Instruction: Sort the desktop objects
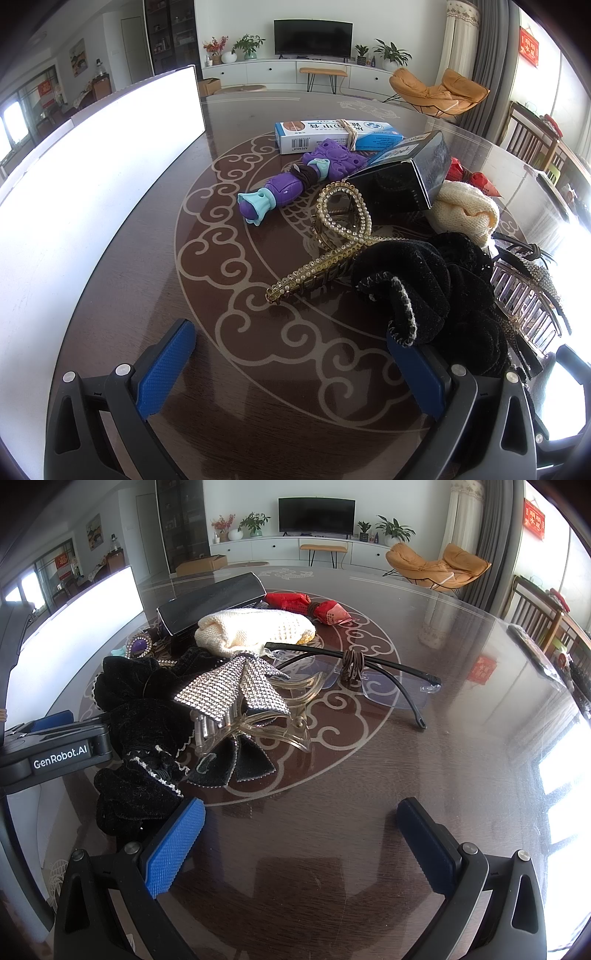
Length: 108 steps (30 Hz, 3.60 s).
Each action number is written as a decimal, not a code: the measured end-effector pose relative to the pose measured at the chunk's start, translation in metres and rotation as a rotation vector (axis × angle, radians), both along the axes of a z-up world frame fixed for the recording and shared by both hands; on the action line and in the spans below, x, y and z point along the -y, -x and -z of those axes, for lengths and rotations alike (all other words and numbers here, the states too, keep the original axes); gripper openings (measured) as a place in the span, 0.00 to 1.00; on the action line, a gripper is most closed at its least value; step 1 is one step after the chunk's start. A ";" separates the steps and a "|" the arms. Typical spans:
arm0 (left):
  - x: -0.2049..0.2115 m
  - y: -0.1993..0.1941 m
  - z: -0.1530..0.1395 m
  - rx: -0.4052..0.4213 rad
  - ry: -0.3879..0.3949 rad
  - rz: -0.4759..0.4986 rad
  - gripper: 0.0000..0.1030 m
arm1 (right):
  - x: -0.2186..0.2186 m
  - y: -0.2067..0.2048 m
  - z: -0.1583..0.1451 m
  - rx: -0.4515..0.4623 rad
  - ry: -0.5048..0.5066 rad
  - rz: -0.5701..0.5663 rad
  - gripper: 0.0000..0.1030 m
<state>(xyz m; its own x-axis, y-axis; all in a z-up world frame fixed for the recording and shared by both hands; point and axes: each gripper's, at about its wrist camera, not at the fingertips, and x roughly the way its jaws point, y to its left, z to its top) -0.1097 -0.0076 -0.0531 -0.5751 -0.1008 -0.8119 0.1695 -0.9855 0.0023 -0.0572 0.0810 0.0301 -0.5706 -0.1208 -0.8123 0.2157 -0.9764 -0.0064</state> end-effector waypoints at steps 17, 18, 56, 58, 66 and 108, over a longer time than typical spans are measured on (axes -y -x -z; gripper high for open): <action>0.000 0.000 0.000 0.000 0.000 -0.001 1.00 | 0.000 0.000 0.000 0.000 0.000 0.000 1.00; 0.000 0.000 0.000 0.000 0.000 -0.001 1.00 | 0.000 0.000 0.000 0.000 0.000 0.000 1.00; 0.001 -0.002 0.000 0.007 -0.004 0.018 1.00 | 0.000 0.000 0.000 0.000 0.000 0.000 1.00; 0.001 -0.011 -0.001 0.011 -0.004 0.079 1.00 | 0.000 0.000 0.000 0.000 0.000 0.000 1.00; 0.005 -0.040 -0.002 0.008 -0.003 0.200 1.00 | 0.000 0.000 0.000 0.000 0.000 0.000 1.00; 0.005 -0.043 -0.002 -0.001 0.000 0.190 1.00 | 0.000 0.000 0.000 0.000 0.000 0.000 1.00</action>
